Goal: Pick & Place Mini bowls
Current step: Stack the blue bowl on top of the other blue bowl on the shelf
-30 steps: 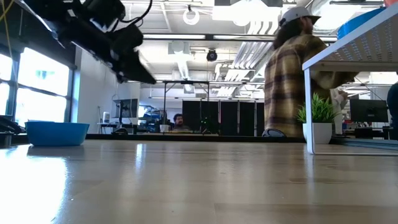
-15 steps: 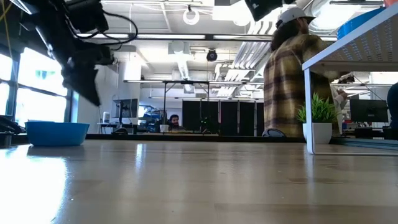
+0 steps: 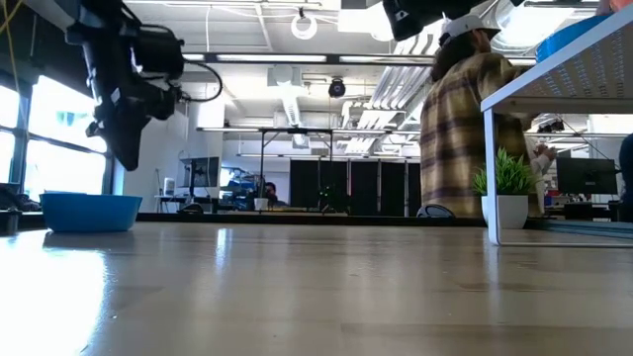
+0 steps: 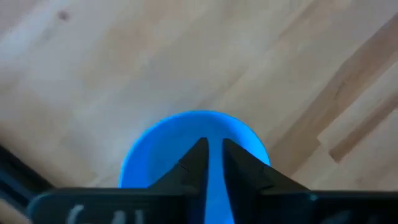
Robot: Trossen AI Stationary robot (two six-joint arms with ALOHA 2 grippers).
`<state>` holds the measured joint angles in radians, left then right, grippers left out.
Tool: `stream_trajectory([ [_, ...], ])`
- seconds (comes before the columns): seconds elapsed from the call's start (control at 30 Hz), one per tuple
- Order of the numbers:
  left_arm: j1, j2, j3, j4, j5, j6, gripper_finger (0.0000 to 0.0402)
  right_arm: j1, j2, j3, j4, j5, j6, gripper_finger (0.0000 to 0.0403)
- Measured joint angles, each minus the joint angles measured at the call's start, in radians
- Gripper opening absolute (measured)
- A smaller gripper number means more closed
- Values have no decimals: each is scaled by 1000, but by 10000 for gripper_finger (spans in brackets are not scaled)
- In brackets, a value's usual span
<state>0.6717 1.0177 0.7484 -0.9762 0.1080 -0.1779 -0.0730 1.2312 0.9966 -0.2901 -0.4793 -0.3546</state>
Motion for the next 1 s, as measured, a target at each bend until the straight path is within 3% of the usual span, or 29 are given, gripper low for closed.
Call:
stream_trajectory([
  [0.17, 94, 100, 28, -4, 70, 72, 99, 0, 0, 0, 0, -6, -24, 1],
  [0.33, 107, 172, 79, -31, 108, 188, 138, 0, 0, 0, -4, -9, -33, 1],
  [0.5, 107, 223, 163, -106, -70, 369, 142, 0, 0, 0, -4, -12, -40, 1],
  [0.6, 116, 257, 176, -146, -121, 433, 142, 0, 0, 0, -4, -13, -40, 1],
  [1.0, 133, 377, 174, -183, -112, 491, 142, 0, 1, 0, -4, -52, -70, 1],
])
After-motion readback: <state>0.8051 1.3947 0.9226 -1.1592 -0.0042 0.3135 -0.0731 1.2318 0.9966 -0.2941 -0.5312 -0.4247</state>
